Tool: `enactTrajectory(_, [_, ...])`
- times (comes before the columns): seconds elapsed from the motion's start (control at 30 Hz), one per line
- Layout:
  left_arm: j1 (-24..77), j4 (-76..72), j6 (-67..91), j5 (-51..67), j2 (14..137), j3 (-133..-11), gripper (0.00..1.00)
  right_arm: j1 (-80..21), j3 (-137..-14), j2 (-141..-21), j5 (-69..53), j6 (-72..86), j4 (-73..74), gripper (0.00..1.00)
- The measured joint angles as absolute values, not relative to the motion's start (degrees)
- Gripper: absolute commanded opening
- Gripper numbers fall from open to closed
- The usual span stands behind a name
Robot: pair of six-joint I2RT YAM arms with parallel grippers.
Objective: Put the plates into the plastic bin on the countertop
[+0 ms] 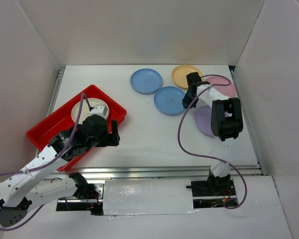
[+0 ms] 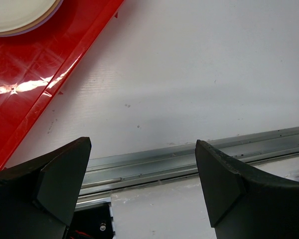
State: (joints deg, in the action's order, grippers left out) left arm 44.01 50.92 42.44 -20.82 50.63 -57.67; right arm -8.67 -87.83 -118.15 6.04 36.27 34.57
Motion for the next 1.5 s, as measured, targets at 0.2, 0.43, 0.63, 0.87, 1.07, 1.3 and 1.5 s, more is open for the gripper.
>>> enactTrajectory(0.2, [44.0, 51.1, 42.5, -21.0, 50.6, -58.1, 0.99, -8.9, -83.9, -115.5, 4.7, 36.5, 32.2, 0.0])
enactTrajectory(0.43, [44.0, 50.2, 42.4, -20.9, 52.9, -61.3, 0.99, -14.8, -70.5, -101.7, 10.1, 37.2, 32.6, 0.0])
enactTrajectory(0.63, [43.6, 46.8, 41.5, -20.9, 63.6, -70.6, 0.99, -30.3, -66.2, -85.5, 12.8, 37.2, 33.9, 0.0])
enactTrajectory(0.87, [40.0, 47.5, 40.4, -21.4, 75.8, -75.8, 0.9, -40.1, -64.1, -75.2, 9.5, 38.3, 33.8, 0.0])
enactTrajectory(1.07, [38.1, 47.6, 39.5, -20.5, 76.3, -73.6, 0.13, -43.2, -64.1, -72.5, 9.1, 38.8, 34.4, 0.0])
enactTrajectory(1.3, [35.2, 47.5, 39.3, -19.3, 74.0, -75.0, 0.0, -43.4, -64.1, -71.2, 10.0, 39.8, 34.2, 1.0])
enactTrajectory(1.5, [10.6, 45.8, 39.2, -16.4, 71.1, -71.9, 0.0, -38.9, -56.7, -62.5, 9.6, 41.3, 31.1, 1.0])
